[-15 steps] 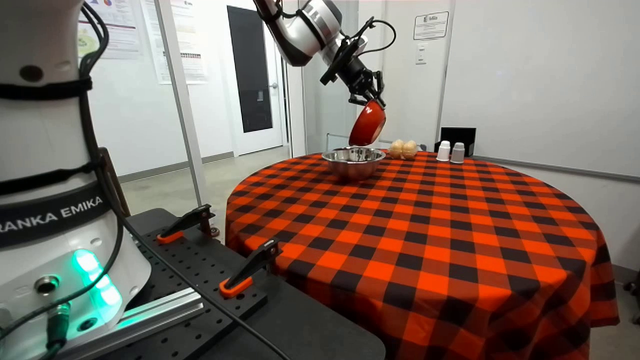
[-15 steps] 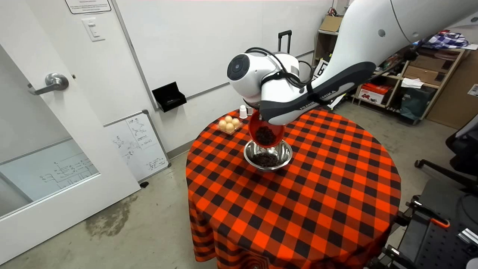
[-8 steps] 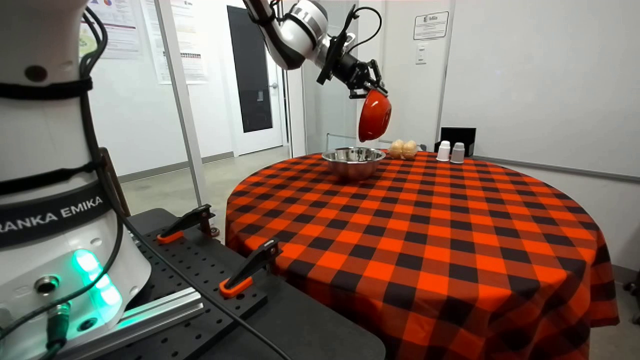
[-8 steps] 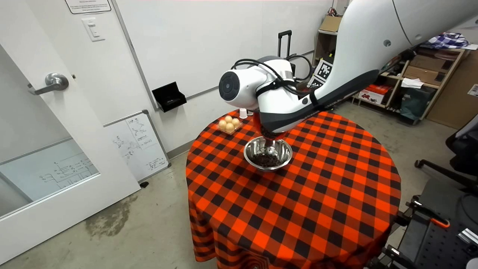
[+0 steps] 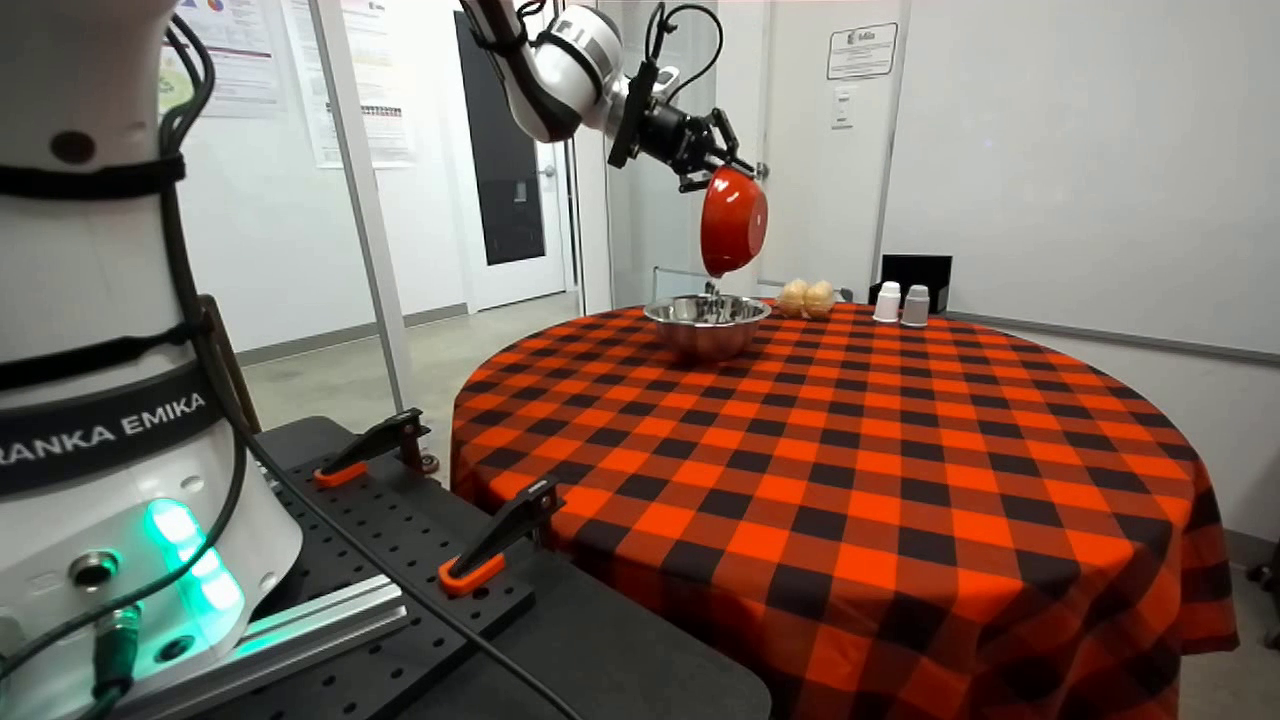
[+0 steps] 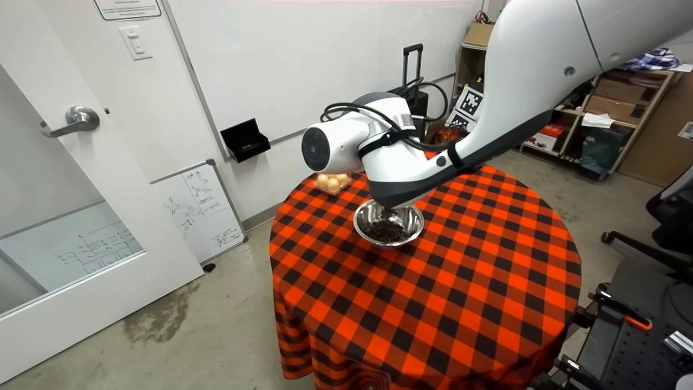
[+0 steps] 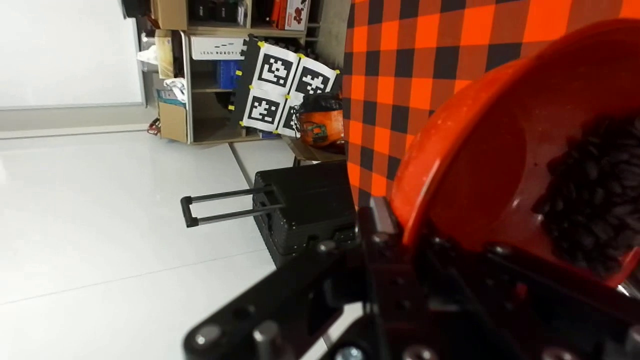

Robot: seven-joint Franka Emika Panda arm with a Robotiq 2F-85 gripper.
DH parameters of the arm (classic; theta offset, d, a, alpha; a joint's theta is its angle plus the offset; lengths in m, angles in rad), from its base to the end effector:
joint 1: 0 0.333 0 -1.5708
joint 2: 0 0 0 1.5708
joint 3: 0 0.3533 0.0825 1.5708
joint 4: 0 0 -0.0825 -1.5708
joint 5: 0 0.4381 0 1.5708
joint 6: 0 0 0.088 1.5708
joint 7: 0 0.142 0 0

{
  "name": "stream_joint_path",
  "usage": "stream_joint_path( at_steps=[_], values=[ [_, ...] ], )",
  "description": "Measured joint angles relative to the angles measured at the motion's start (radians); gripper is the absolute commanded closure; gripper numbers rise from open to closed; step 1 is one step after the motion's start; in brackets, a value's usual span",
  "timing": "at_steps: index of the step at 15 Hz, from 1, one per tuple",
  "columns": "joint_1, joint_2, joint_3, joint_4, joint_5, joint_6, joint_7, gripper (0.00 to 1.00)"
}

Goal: Pour the contents of the orange bowl into the silver bowl

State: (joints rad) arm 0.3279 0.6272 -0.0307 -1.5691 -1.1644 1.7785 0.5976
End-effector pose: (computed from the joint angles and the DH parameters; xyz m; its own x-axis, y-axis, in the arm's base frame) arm 0.7428 0.1149 0.2769 0.9720 0.2350 0.0014 0.0970 -0.4067 0.9084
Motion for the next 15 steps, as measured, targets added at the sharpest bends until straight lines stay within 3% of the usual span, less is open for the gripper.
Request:
stream_joint_path(
  at_steps=[15],
  values=[
    [0.000,0.000,0.080,-0.029,-0.123,-0.117,0.038,0.99]
  ],
)
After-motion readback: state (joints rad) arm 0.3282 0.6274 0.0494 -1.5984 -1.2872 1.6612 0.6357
